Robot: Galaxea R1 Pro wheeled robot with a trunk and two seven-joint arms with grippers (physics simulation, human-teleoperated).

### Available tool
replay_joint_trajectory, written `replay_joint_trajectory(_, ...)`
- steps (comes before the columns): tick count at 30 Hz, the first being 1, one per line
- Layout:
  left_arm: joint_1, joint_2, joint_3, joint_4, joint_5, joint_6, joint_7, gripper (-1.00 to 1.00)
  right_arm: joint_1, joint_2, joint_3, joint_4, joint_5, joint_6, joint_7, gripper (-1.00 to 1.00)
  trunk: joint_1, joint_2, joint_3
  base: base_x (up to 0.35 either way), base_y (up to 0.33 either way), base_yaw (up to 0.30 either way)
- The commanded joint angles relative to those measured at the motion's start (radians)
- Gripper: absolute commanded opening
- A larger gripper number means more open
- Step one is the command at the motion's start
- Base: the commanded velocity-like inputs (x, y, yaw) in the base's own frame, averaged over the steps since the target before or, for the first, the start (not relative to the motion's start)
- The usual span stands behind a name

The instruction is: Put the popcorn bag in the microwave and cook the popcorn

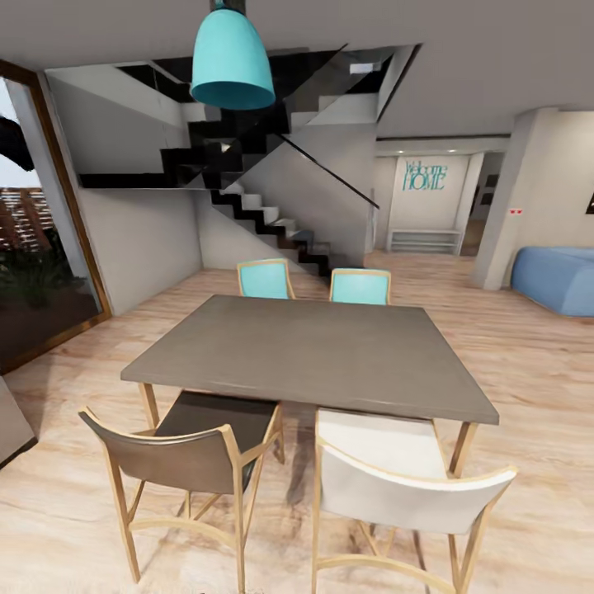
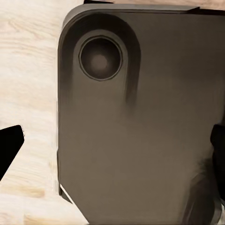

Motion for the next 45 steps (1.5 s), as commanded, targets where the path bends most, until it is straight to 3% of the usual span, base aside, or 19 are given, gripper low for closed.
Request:
replay_joint_trajectory(1, 0.000, 0.006, -0.001, -0.001, 0.004, -0.002, 0.001, 1.00, 0.000, 0.000, 0.001, 0.000, 0.001, 0.000, 0.000, 1.00, 0.000, 0.000, -0.001, 0.000, 0.000, 0.270)
replay_joint_trajectory(5, 0.000, 0.015, -0.004, -0.001, 0.002, -0.002, 0.002, 1.00, 0.000, -0.001, -0.001, 0.000, 0.002, -0.001, 0.000, 1.00, 0.000, 0.000, -0.001, 0.000, 0.000, 0.270)
replay_joint_trajectory(45, 0.000, 0.015, -0.005, -0.001, 0.001, -0.002, 0.004, 1.00, 0.000, 0.000, -0.003, 0.001, -0.004, -0.053, -0.001, 1.00, 0.000, 0.000, -0.001, 0.000, 0.000, 0.270)
